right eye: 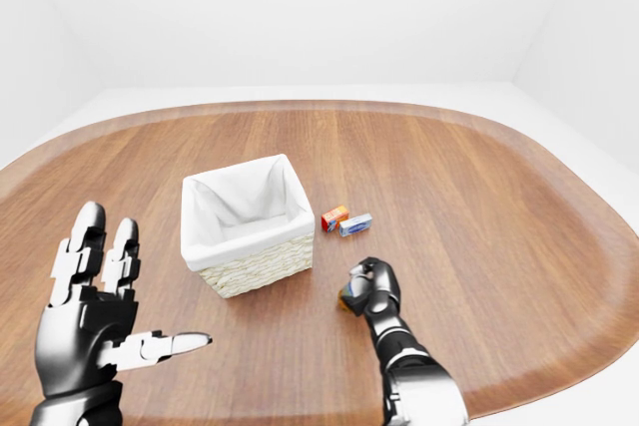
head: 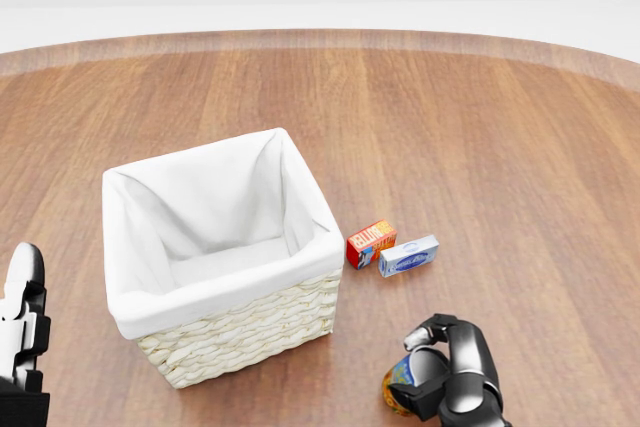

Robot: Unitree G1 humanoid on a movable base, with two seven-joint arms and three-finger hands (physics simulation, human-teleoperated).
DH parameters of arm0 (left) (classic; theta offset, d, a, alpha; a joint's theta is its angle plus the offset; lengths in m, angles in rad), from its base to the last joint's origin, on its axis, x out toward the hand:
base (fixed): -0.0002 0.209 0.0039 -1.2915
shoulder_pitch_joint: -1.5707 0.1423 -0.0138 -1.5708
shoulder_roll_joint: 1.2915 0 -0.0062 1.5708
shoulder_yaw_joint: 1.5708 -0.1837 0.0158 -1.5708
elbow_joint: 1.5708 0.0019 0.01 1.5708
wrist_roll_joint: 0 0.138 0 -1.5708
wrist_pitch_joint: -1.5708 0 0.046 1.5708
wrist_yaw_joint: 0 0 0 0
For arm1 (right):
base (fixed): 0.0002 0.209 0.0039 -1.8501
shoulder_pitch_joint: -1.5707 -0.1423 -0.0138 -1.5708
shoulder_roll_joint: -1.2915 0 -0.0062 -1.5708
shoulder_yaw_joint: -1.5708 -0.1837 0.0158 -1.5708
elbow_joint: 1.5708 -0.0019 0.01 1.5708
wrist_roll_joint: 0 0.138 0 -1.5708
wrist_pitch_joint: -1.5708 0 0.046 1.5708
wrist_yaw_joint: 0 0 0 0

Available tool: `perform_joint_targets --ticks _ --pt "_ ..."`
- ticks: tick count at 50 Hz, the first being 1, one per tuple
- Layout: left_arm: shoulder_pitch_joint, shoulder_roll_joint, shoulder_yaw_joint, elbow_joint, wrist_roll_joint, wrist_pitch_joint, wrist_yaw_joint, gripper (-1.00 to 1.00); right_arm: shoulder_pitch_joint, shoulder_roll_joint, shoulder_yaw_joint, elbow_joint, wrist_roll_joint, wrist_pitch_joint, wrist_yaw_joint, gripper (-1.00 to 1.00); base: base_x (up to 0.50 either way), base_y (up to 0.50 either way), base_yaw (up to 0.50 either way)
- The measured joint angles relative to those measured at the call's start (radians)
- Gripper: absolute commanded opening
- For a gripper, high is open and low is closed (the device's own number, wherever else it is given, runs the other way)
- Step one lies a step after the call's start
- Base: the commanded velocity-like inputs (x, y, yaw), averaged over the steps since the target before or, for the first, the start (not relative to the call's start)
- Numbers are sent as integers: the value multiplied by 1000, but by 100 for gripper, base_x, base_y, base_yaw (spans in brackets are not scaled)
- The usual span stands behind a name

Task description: Pick up the alphabet soup and put it in the basket.

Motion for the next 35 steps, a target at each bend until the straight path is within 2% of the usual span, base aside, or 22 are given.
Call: perform_joint_targets --ticks 20,35 --pt "-12 -2 4 10 2 0 -1 100 20 -28 -12 -52 81 0 53 -100 0 0 0" --pt "-9 0 -2 11 5 0 2 100 87 -45 3 -271 195 0 77 -100 0 0 0"
